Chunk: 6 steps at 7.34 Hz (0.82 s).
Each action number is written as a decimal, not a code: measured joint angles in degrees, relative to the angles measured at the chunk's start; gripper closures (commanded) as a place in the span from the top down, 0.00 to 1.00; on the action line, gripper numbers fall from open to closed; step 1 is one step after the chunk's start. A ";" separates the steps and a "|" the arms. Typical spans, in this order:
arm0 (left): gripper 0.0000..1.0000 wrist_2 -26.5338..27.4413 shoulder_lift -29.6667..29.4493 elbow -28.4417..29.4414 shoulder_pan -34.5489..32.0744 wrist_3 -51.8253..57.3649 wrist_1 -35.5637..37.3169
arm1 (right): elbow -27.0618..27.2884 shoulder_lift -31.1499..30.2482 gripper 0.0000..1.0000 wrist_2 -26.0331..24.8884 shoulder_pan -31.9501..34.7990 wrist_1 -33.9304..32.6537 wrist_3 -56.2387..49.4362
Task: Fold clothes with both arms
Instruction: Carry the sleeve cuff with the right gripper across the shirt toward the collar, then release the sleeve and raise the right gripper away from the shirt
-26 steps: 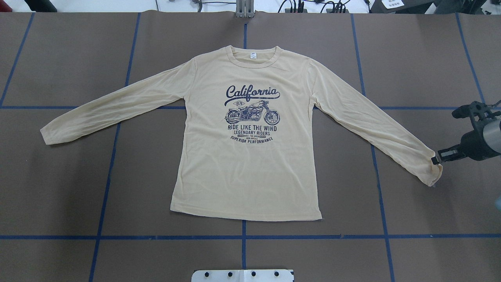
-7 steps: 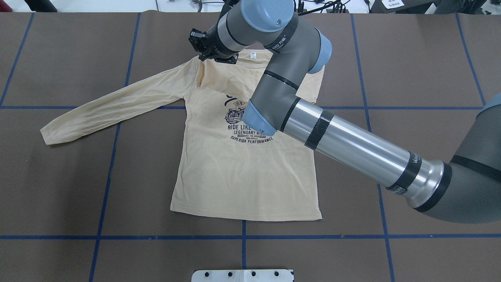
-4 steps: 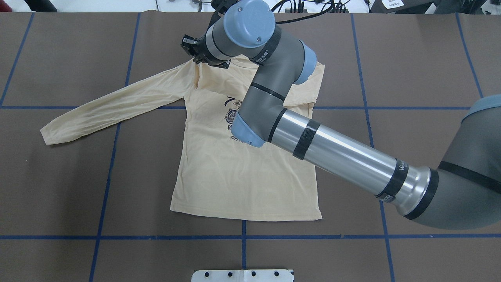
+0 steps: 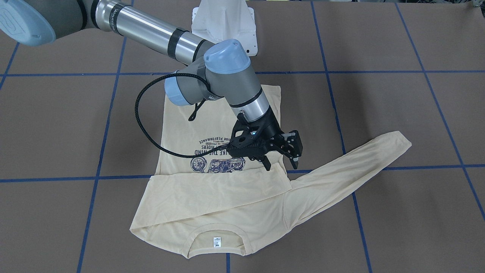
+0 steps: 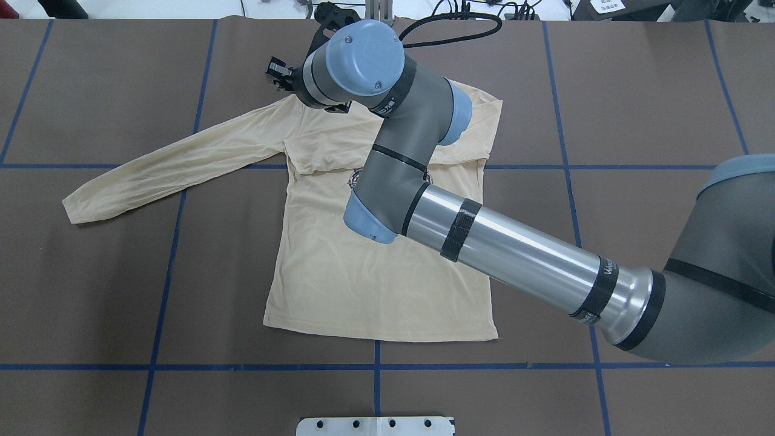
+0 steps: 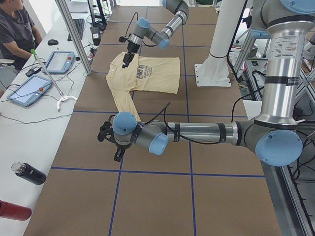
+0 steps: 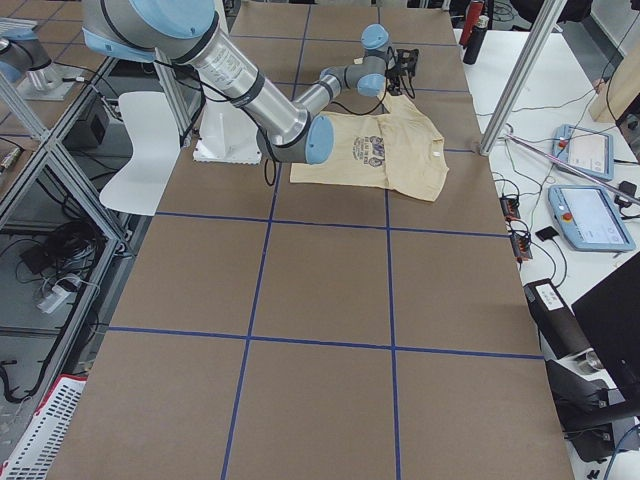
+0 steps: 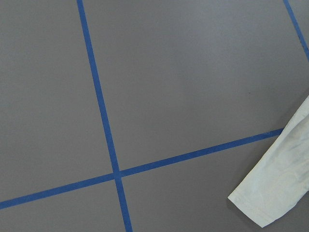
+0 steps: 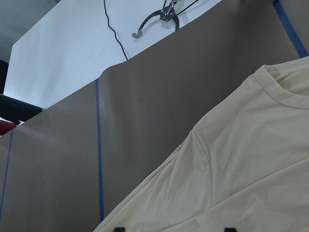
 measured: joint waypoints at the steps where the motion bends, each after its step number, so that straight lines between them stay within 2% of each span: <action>1: 1.00 0.10 -0.24 -0.13 0.12 -2.20 -0.19 | 0.50 -0.15 1.00 0.01 0.09 -0.23 0.90; 3: 1.00 0.54 -0.39 -0.54 1.53 -10.85 -4.41 | 5.39 -3.63 1.00 1.31 0.47 -2.93 -0.89; 5: 1.00 2.63 0.10 -0.64 6.37 -21.97 -12.57 | 13.96 -9.18 1.00 5.24 1.87 -12.33 -8.96; 6: 0.99 6.21 0.43 -0.66 10.29 -28.42 -16.76 | 18.01 -11.95 1.00 7.97 3.05 -18.29 -14.09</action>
